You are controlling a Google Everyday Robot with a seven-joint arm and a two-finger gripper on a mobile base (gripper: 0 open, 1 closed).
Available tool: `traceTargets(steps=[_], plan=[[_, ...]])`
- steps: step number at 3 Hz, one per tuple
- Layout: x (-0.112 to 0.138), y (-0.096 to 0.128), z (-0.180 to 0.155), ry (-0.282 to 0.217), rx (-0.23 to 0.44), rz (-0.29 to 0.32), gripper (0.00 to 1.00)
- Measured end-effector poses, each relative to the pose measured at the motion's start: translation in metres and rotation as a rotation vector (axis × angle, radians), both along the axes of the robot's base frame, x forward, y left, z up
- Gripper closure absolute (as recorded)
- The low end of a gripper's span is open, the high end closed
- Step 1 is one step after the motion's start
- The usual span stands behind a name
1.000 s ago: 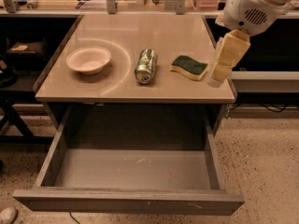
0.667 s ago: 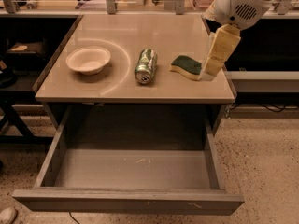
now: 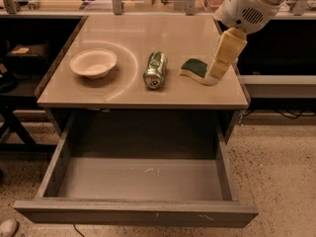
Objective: Place green can into top drawer
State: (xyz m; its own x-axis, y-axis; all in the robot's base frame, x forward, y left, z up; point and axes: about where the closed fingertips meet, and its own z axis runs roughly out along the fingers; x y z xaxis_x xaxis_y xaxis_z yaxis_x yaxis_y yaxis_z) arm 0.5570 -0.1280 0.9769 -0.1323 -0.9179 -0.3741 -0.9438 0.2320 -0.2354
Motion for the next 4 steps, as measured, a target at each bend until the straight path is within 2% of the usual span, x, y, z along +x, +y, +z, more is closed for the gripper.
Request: traceTargets(steps=[1,2,3,4], plan=[[0.028,0.016,-0.007,-0.021,0.023,0.01,0.0],[0.054,0.033,-0.009,-0.036,0.03,0.048,0.0],[0.058,0.036,-0.009,-0.041,0.033,0.054,0.0],[0.06,0.042,-0.01,-0.044,0.009,0.066,0.0]])
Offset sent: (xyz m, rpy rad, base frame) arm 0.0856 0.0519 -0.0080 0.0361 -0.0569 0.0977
